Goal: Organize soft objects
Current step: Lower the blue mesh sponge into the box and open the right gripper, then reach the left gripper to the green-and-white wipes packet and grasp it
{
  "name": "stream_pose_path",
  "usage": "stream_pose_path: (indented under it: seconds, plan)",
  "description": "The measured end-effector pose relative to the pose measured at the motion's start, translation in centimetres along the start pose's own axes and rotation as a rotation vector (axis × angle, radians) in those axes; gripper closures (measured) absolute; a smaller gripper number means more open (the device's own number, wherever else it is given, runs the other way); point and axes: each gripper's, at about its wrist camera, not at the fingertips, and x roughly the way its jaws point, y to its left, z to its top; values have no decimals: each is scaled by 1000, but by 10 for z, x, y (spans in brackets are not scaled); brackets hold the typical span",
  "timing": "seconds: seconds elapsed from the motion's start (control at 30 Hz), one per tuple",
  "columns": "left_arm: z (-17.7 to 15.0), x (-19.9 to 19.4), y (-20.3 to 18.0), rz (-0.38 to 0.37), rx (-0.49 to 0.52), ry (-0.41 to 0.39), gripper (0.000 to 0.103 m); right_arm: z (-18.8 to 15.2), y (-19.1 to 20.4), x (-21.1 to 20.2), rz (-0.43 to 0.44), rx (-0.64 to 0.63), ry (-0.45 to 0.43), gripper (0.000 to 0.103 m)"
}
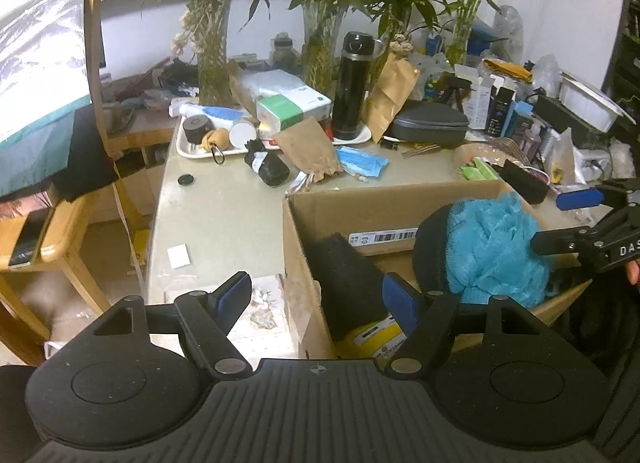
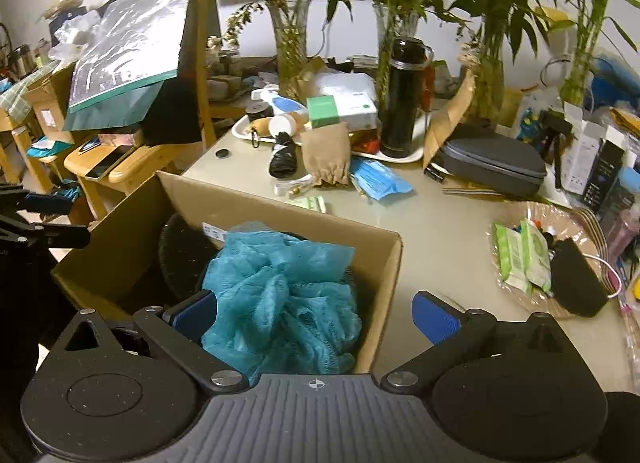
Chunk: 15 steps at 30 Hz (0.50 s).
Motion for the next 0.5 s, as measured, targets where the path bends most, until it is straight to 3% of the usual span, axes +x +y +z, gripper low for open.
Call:
stream_pose_path:
  seconds: [0.5]
  plan:
    - [24, 12, 7, -8, -18, -17, 31, 19, -17, 8, -34, 34, -19, 0]
